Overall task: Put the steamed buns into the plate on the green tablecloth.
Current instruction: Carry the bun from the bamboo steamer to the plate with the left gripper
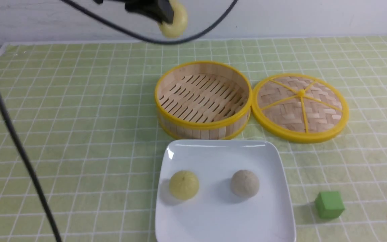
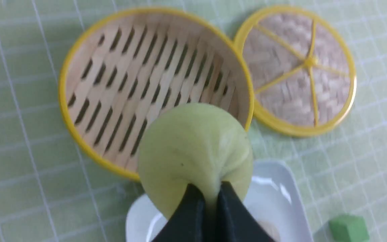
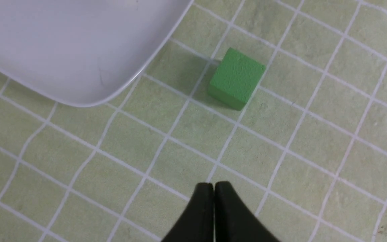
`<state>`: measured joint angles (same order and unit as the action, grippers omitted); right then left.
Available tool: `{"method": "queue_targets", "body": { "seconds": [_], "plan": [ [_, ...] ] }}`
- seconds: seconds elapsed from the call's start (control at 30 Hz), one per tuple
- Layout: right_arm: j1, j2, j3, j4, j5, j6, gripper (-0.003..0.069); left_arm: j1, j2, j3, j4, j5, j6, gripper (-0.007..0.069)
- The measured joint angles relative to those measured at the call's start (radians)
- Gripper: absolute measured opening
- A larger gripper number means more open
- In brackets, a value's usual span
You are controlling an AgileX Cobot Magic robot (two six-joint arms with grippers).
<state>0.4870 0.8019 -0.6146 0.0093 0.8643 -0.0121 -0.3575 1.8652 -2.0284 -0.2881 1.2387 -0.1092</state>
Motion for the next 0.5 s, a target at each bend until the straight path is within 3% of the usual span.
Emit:
{"method": "queue_targets", "body": {
  "seconds": [0.23,0.5],
  "plan": [
    [0.0,0.0,0.0,0.0,0.0,0.0,0.0031,-0.105,0.034,0.391,-0.015,-0.093,0.076,0.0029],
    [0.0,-0.001,0.0,0.0,0.0,0.0,0.0041,-0.185,0.168,0.439,-0.003,-0.263,0.09,0.0114]
  ]
}}
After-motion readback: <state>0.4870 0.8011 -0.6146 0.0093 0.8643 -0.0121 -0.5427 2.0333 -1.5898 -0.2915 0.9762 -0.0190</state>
